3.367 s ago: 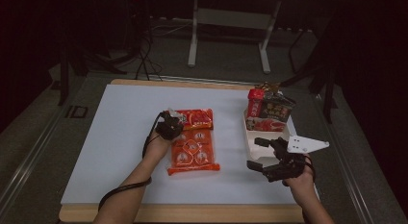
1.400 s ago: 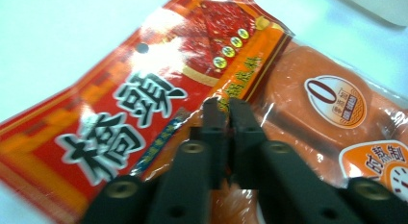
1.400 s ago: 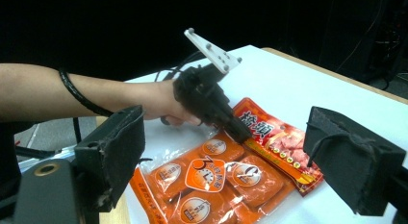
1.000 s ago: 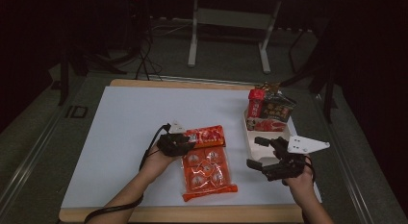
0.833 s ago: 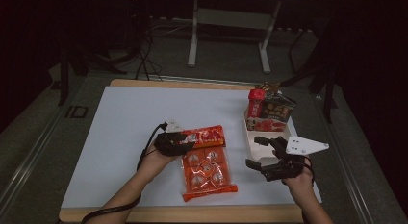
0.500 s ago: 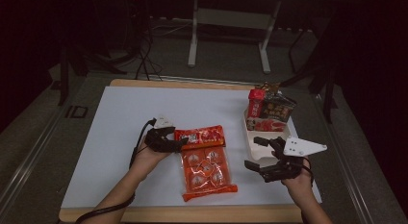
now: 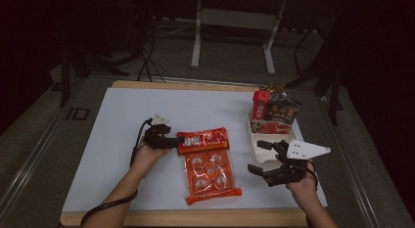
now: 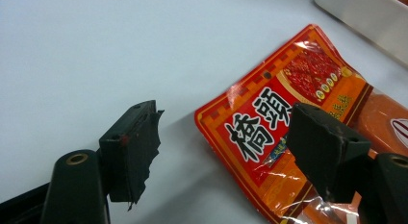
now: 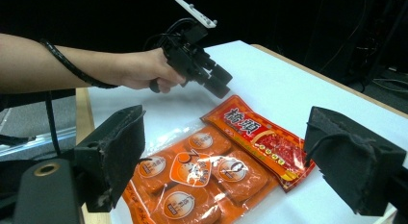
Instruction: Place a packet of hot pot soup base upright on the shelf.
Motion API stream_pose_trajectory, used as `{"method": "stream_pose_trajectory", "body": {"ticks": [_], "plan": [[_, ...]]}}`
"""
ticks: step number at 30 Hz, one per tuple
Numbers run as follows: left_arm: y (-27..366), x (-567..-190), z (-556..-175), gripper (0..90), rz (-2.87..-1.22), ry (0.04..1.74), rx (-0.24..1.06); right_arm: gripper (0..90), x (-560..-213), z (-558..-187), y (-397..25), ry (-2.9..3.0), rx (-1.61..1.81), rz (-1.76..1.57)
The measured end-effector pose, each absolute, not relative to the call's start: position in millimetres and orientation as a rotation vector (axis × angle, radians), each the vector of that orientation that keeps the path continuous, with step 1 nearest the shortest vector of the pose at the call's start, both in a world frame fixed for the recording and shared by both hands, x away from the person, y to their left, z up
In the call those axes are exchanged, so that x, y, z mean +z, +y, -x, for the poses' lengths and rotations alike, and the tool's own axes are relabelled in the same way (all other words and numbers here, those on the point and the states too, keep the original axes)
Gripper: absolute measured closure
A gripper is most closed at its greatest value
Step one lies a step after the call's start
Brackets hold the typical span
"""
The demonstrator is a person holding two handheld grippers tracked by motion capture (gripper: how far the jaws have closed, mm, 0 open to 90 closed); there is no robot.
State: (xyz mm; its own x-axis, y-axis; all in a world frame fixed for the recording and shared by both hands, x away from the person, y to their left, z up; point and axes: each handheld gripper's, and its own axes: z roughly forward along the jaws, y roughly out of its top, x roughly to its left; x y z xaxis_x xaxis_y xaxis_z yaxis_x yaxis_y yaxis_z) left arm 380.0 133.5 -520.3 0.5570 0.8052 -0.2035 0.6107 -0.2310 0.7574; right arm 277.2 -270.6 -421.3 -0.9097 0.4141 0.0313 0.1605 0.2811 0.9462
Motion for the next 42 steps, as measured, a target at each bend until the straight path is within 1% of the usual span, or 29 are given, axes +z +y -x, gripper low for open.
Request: {"method": "stream_pose_trajectory", "body": {"ticks": [2, 5, 8, 11, 14, 16, 17, 18, 19, 21, 23, 24, 26, 27, 31, 33, 35, 38, 39, 42], "plan": [[132, -525, -383, 29.7, -1.943, 1.152, 0.263, 14.4, -422, -278, -271, 2.334, 1.681, -0.535], [127, -530, -385, 30.0, -1.973, 1.170, 0.227, 14.4, -423, -278, -271, 2.336, 1.675, -0.536], [122, -535, -386, 30.2, -2.016, 1.176, 0.225, 14.4, -422, -277, -271, 2.335, 1.678, -0.536], [121, -538, -388, 31.2, -2.014, 1.192, 0.206, 14.4, -423, -278, -272, 2.335, 1.677, -0.541], [120, -539, -389, 34.1, -2.004, 1.202, 0.205, 14.4, -423, -278, -273, 2.334, 1.679, -0.543], [120, -539, -390, 40.5, -1.999, 1.205, 0.194, 14.4, -423, -278, -273, 2.335, 1.680, -0.543], [120, -539, -390, 41.3, -2.000, 1.201, 0.187, 14.4, -423, -278, -273, 2.336, 1.680, -0.543], [119, -539, -390, 45.5, -2.002, 1.197, 0.183, 14.4, -423, -278, -273, 2.336, 1.680, -0.542], [117, -538, -389, 48.1, -2.014, 1.198, 0.200, 14.4, -423, -278, -273, 2.336, 1.681, -0.541], [117, -538, -390, 52.2, -2.016, 1.205, 0.187, 14.4, -423, -278, -273, 2.337, 1.680, -0.542], [115, -538, -389, 58.6, -2.018, 1.198, 0.177, 14.4, -423, -278, -273, 2.337, 1.681, -0.542], [115, -538, -389, 58.7, -2.018, 1.198, 0.177, 14.4, -423, -278, -273, 2.337, 1.681, -0.542], [110, -538, -387, 64.3, -2.036, 1.176, 0.162, 14.4, -423, -278, -273, 2.337, 1.679, -0.540], [108, -537, -386, 64.5, -2.038, 1.182, 0.170, 14.4, -423, -278, -273, 2.337, 1.681, -0.541], [104, -536, -387, 70.2, -2.051, 1.211, 0.184, 14.4, -423, -278, -272, 2.340, 1.679, -0.541], [101, -534, -386, 74.3, -2.076, 1.220, 0.222, 14.4, -423, -278, -272, 2.341, 1.676, -0.536], [97, -534, -385, 75.9, -2.092, 1.215, 0.256, 14.4, -423, -277, -272, 2.341, 1.677, -0.536], [96, -533, -384, 86.2, -2.088, 1.225, 0.255, 14.4, -423, -278, -272, 2.337, 1.679, -0.539], [96, -531, -384, 88.3, -2.085, 1.228, 0.252, 14.4, -423, -278, -272, 2.336, 1.681, -0.540], [96, -529, -383, 90.0, -2.107, 1.190, 0.275, 14.5, -423, -278, -273, 2.335, 1.682, -0.540]]}}
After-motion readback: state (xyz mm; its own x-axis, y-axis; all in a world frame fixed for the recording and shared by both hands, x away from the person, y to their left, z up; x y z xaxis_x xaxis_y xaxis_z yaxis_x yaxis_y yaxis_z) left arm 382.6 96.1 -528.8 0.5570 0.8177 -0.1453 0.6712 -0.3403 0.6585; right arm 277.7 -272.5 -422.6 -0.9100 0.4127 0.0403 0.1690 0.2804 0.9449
